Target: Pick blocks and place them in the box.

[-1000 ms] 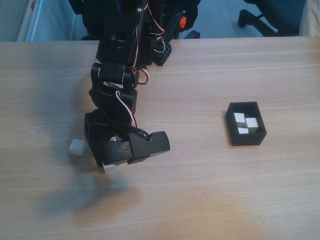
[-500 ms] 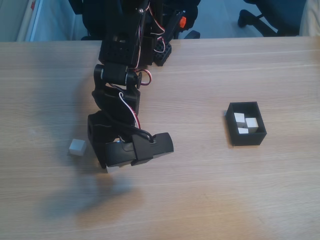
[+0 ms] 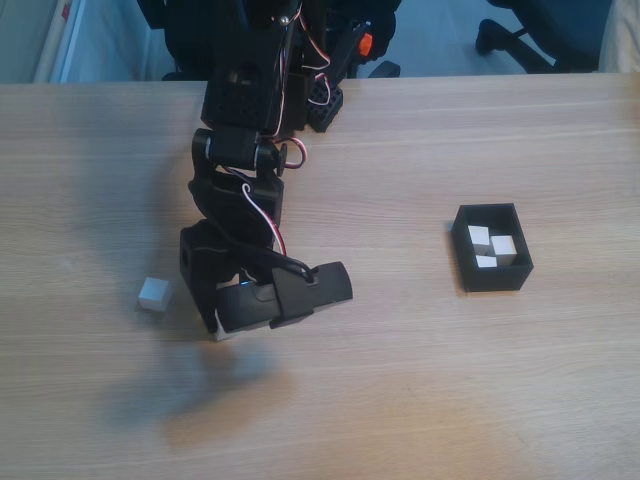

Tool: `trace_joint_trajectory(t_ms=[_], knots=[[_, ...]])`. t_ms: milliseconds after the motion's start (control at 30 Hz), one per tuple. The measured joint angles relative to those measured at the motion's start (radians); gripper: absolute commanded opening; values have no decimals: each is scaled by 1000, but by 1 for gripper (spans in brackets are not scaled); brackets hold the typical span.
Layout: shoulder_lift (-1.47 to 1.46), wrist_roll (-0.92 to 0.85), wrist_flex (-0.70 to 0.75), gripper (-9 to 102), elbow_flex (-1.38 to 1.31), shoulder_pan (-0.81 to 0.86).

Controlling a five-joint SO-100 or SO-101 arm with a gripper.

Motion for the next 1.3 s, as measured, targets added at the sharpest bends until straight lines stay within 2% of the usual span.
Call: trace_joint_trajectory(t_ms=[167,333,700,1033,1300], knots=[[74,-3,55,0,34,2],[272,46,156,0,143,-72],[785,293,391,0,327,-462],[831,597,347,0,310,-853],[687,795,325,0,204,-971]])
